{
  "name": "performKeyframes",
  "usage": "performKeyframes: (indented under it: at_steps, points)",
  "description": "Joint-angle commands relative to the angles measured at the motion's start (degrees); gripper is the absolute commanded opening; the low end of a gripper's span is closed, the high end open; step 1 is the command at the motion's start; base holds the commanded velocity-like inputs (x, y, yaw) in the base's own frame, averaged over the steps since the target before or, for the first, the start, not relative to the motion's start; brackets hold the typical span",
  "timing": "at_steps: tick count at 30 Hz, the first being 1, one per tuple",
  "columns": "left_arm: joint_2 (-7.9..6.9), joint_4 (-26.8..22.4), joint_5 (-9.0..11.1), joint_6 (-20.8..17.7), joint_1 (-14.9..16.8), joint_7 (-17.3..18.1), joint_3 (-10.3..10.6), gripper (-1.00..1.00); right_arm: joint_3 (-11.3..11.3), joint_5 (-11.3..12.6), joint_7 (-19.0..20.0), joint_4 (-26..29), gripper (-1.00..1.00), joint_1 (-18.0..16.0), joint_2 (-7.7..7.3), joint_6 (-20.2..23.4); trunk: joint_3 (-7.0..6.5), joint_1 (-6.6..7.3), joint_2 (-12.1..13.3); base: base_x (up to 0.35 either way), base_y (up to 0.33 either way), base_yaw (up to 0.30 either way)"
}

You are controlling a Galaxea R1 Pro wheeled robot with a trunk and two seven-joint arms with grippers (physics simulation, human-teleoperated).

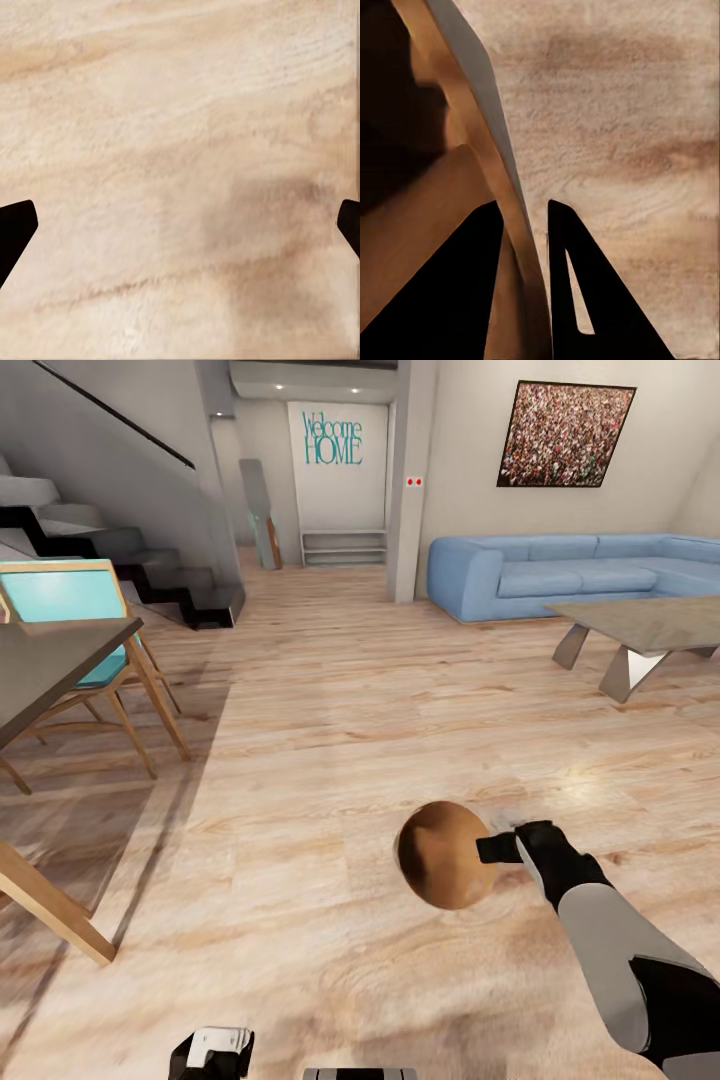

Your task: Put the three can of soda from the living room inside the tash can in the kitchen.

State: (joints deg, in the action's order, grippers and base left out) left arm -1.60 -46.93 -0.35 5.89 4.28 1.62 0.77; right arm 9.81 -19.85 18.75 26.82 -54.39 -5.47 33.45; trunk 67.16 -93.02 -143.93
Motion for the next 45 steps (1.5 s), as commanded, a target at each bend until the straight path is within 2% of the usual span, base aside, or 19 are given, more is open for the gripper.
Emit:
performKeyframes:
  at_steps: [1,2,5,6,8,9,10,11,13,15,17,20,22,24,27,30,40,45]
  points:
    - [0.01,-0.28,0.00,-1.50,0.52,0.57,0.00,1.00,0.30,4.60,1.46,1.24,-1.00,0.15,-0.21,0.17,-0.01,0.01,-0.01,0.000,0.000,0.000]
    - [0.01,-0.56,0.00,-2.43,0.88,0.90,-0.01,1.00,0.30,4.54,2.06,1.51,-1.00,0.22,-0.32,0.18,-0.01,0.01,-0.01,0.000,0.000,0.000]
    - [-0.04,-2.44,0.03,-8.44,3.13,3.38,-0.07,1.00,0.30,4.43,4.10,3.46,-1.00,0.81,-1.31,0.20,-0.01,0.01,-0.01,0.000,0.000,0.000]
    - [-0.05,-3.64,0.04,-12.68,4.90,5.74,-0.11,1.00,0.28,4.57,4.80,4.89,-1.00,1.34,-2.12,0.20,-0.01,0.01,-0.01,0.000,0.000,0.000]
    - [-0.06,-5.85,0.02,-18.72,7.39,8.60,-0.17,1.00,0.27,4.48,6.68,6.44,-1.00,1.73,-2.76,0.26,-0.01,0.01,-0.01,0.000,0.000,0.000]
    - [-0.06,-6.68,0.03,-20.28,7.91,9.07,-0.19,1.00,0.27,4.44,7.25,6.68,-1.00,1.79,-2.85,0.27,-0.01,0.01,-0.01,0.000,0.000,0.000]
    - [-0.06,-8.76,0.04,-23.35,8.68,9.78,-0.21,1.00,0.31,4.39,8.22,7.09,-1.00,1.88,-3.05,0.26,-0.01,0.01,-0.01,0.000,0.000,0.000]
    - [-0.07,-9.96,0.05,-24.83,8.95,10.05,-0.21,1.00,0.33,4.37,8.58,7.25,-1.00,1.92,-3.21,0.27,-0.01,0.01,-0.01,0.000,0.000,0.000]
    - [-0.07,-15.28,0.12,-29.90,9.60,10.75,-0.28,1.00,0.32,4.48,9.44,7.72,-1.00,2.02,-3.99,0.28,-0.01,0.01,-0.01,0.000,0.000,0.000]
    - [-0.07,-18.59,0.38,-32.61,9.88,11.44,-0.31,1.00,0.27,4.52,9.84,8.15,-1.00,2.06,-4.35,0.29,-0.45,0.06,0.02,0.000,0.000,0.000]
    - [-0.07,-21.20,0.72,-35.00,11.79,12.52,-0.33,1.00,0.14,4.51,10.15,8.93,-1.00,2.62,-4.47,0.29,-0.90,0.11,0.05,0.000,0.000,0.000]
    - [-0.11,-21.63,0.75,-35.63,14.11,13.07,-0.35,1.00,0.02,4.58,10.22,11.08,-1.00,3.82,-4.30,0.45,-1.56,0.19,0.09,0.000,0.000,0.000]
    - [-0.20,-21.52,0.72,-35.81,15.26,13.85,-0.44,1.00,-0.03,4.69,10.26,15.37,-1.00,5.61,-4.17,2.54,-2.01,0.24,0.11,0.000,0.000,0.000]
    - [-0.25,-21.46,0.75,-35.86,15.47,14.10,-0.46,1.00,-0.04,4.73,10.29,17.72,-1.00,6.56,-4.13,3.68,-2.45,0.29,0.14,0.000,0.000,0.000]
    - [-0.27,-21.38,0.80,-35.87,15.72,14.54,-0.58,1.00,-0.05,4.80,10.33,24.03,-1.00,9.69,-4.03,6.74,-3.11,0.37,0.18,0.000,0.000,0.000]
    - [-0.27,-21.32,1.71,-35.95,15.81,14.79,-0.65,1.00,0.00,4.81,10.34,27.69,-1.00,11.72,-3.95,8.67,-3.78,0.45,0.22,0.000,0.000,0.000]
    - [-0.55,-21.53,2.92,-37.25,15.89,14.96,-0.68,1.00,0.09,4.82,10.34,29.49,-1.00,12.75,-3.88,11.42,-5.99,0.71,0.35,0.000,0.000,0.000]
    - [-0.96,-21.53,4.34,-37.34,15.87,14.99,-0.68,1.00,0.24,4.82,10.34,29.59,-1.00,12.81,-3.93,11.47,-7.10,0.83,0.42,0.000,0.000,0.000]
